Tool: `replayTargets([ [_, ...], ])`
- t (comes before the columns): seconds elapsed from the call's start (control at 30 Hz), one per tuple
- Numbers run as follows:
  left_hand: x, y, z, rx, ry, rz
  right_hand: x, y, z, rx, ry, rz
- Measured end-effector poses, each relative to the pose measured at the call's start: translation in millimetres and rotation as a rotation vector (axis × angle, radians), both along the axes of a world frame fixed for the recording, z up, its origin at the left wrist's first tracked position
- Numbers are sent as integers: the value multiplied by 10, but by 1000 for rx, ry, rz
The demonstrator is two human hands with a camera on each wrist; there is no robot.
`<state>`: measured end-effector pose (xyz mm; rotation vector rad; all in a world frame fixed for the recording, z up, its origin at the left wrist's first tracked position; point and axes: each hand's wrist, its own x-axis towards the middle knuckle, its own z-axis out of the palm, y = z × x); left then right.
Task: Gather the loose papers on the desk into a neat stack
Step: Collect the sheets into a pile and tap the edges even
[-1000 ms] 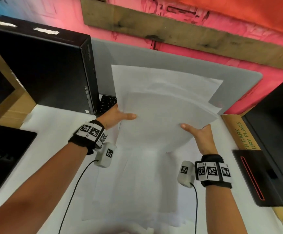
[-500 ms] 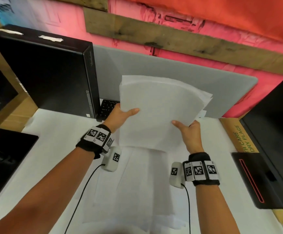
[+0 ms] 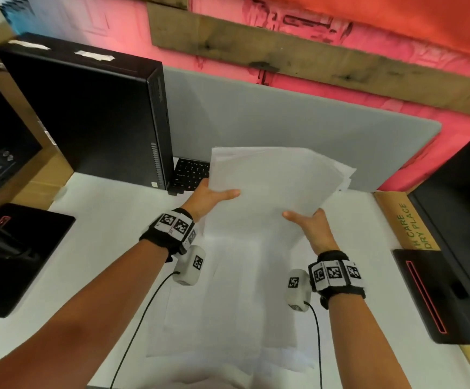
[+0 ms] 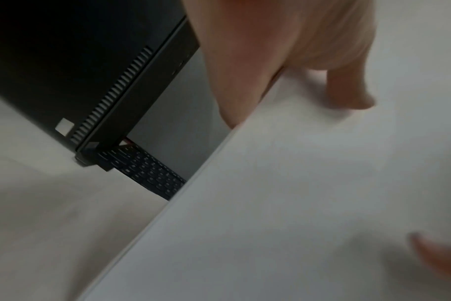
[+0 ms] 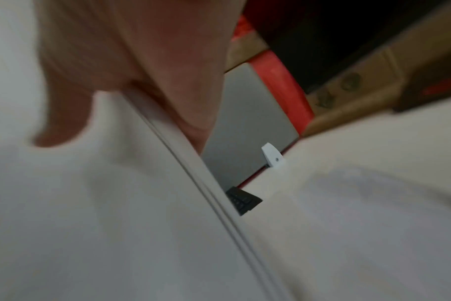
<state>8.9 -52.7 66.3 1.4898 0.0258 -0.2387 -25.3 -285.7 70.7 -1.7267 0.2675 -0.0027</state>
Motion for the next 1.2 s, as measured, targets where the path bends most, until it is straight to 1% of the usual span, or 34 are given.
replayTargets([
  [0.03,29,-14,-23,-3,18,31,25,23,-47,-9,34,-37],
  [0.1,70,-7,-19,-16,-16,58,70,9,-64,-27,21,-114],
  [0.17,53,60,-62,-50,-50,98,81,-94,-88,-50,-4,-145],
  [0.2,25,118,-147,-32,-39,149,84,-163,-143,-72,14,-153],
  [0.23,-4,200,-294,43,-16,210,83,-220,-216,-104,47,-152],
  [0.27,-39,287,-475,189,19,263,66,-262,-332,-151,112,-152],
  [0.3,-85,376,-669,386,80,284,22,-282,-457,-196,187,-151],
  [0.37,-219,526,-1023,758,302,234,-90,-286,-743,-309,337,-179],
  [0.4,-305,575,-1123,879,406,216,-152,-285,-905,-365,407,-192],
  [0.43,-380,612,-1188,953,479,214,-210,-265,-1035,-423,464,-192],
  [0.47,-444,625,-1220,991,506,229,-262,-232,-1130,-473,515,-191],
  [0.5,-471,630,-1253,993,500,252,-298,-192,-1172,-515,546,-195],
  [0.53,-480,624,-1284,970,477,267,-312,-153,-1199,-514,557,-196],
  [0.67,-432,592,-1346,798,380,288,-292,-33,-1181,-396,475,-109],
  [0.77,-438,568,-1390,799,332,295,-309,50,-1172,-414,414,-87],
  [0.83,-460,545,-1427,808,315,298,-325,112,-1147,-366,375,-51],
  [0.93,-469,546,-1469,798,283,311,-313,215,-1114,-256,359,20],
  [1.07,-479,621,-1516,734,237,306,-225,273,-1179,-259,368,77],
  [1.1,-487,637,-1523,716,229,307,-218,277,-1172,-228,353,75],
  [1.2,-512,656,-1536,672,202,312,-229,236,-1146,-152,234,-1],
])
